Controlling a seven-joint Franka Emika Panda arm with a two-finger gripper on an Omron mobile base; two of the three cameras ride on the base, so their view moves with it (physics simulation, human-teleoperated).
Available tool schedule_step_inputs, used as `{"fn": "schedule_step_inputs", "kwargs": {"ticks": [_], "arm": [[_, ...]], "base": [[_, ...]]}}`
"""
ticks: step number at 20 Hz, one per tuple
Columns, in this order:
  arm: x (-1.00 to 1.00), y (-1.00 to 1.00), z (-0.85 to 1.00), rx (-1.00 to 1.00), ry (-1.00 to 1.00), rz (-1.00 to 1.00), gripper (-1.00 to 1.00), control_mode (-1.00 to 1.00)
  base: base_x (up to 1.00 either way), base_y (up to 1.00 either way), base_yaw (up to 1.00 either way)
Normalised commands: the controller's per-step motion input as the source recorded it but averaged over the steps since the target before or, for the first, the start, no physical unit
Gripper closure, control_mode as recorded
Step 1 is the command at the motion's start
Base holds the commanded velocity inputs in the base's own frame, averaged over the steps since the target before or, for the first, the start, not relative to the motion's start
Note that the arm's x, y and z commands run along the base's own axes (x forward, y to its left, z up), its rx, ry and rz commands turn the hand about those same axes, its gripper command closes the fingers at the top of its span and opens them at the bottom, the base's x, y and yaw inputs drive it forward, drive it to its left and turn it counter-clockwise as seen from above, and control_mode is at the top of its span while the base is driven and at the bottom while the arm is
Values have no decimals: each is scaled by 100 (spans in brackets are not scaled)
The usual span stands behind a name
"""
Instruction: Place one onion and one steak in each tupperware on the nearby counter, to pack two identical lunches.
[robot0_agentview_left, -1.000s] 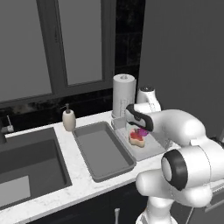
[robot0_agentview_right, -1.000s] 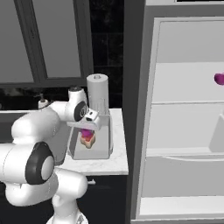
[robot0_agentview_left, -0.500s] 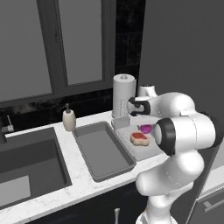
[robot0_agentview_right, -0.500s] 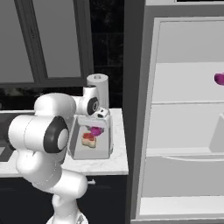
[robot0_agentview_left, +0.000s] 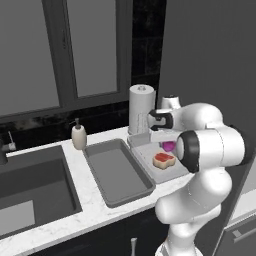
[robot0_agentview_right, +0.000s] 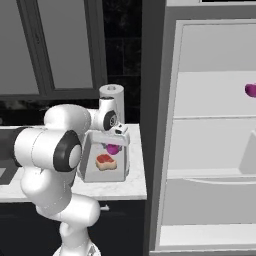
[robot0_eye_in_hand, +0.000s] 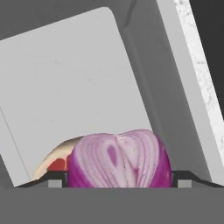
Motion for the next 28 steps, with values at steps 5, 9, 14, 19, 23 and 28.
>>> {"fn": "schedule_step_inputs", "kwargs": {"ticks": [5,9,14,19,23,28], "arm": [[31,19,0,0,0,0,100,-100],[0,-2,-16,0,-3,0,100,-100],[0,0,-6,0,0,0,-100,-100],[0,0,0,0,0,0,-100,-100],[0,1,13,-3,0,0,-100,-100],[-12,3,49,-2,0,0,-100,-100]], "base": [[0,0,0],[0,0,0],[0,0,0],[0,0,0],[0,0,0],[0,0,0]]}}
